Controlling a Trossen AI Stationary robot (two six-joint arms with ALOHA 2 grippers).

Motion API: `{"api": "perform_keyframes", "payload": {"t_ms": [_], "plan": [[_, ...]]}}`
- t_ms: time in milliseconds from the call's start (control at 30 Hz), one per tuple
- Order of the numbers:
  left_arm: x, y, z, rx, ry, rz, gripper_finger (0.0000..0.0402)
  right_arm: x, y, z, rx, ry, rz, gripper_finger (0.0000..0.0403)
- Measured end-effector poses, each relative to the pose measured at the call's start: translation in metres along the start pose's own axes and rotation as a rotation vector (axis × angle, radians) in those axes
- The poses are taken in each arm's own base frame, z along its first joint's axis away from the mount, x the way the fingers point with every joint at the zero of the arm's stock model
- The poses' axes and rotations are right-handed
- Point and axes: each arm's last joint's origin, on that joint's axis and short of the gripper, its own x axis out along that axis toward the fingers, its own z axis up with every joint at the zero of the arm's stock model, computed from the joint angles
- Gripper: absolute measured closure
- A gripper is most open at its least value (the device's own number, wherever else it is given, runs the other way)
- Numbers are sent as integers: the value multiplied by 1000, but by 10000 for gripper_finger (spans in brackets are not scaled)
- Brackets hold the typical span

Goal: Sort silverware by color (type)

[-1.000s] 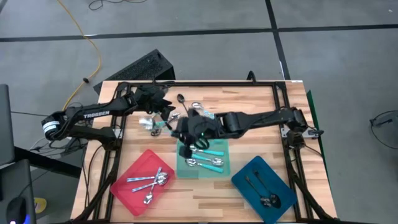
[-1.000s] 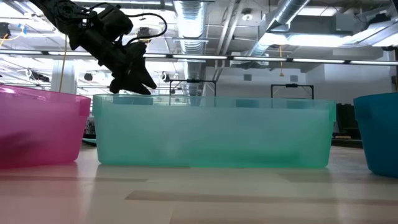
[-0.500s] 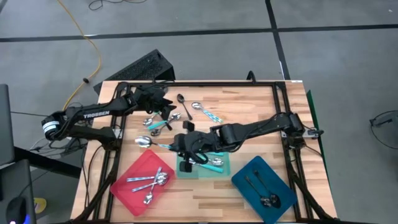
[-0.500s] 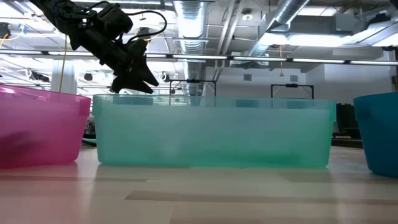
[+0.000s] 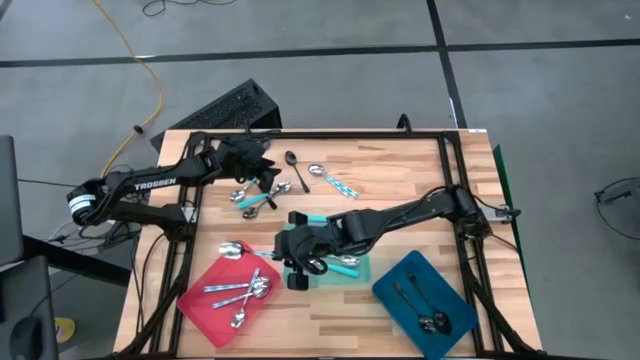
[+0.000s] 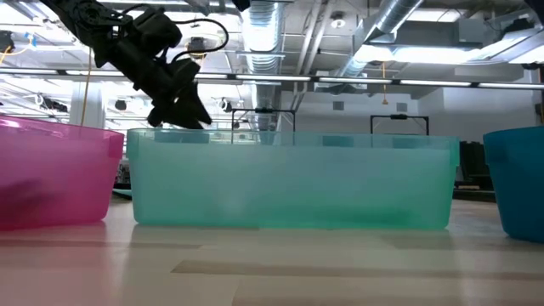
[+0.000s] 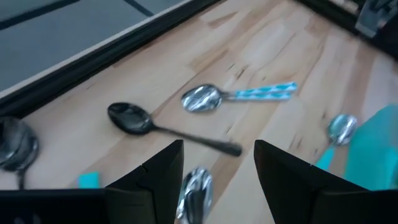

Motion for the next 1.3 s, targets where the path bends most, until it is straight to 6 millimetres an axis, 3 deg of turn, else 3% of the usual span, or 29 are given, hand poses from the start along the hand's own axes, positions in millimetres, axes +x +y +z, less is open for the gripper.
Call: {"api": "perform_keyframes", "payload": {"t_ms": [233, 433, 767, 1100, 1200, 1300], "plan": [[0, 2, -6, 16, 65, 26, 220, 1, -13, 7, 99, -27, 60, 339], [0, 2, -7, 44, 70, 26, 220, 1, -12, 7, 74, -34, 73, 339], [-1, 3, -12, 66, 125, 31, 220, 3, -30, 13, 96, -64, 51, 339], [-1, 1, -10, 76, 108, -28, 220, 5, -48, 17, -119, -85, 90, 339], [0, 1, -8, 117, 91, -33, 220, 21, -51, 12, -225, -94, 92, 339], [0, 0, -8, 75, 97, -60, 220, 42, -54, -2, -224, -52, 141, 339]]}}
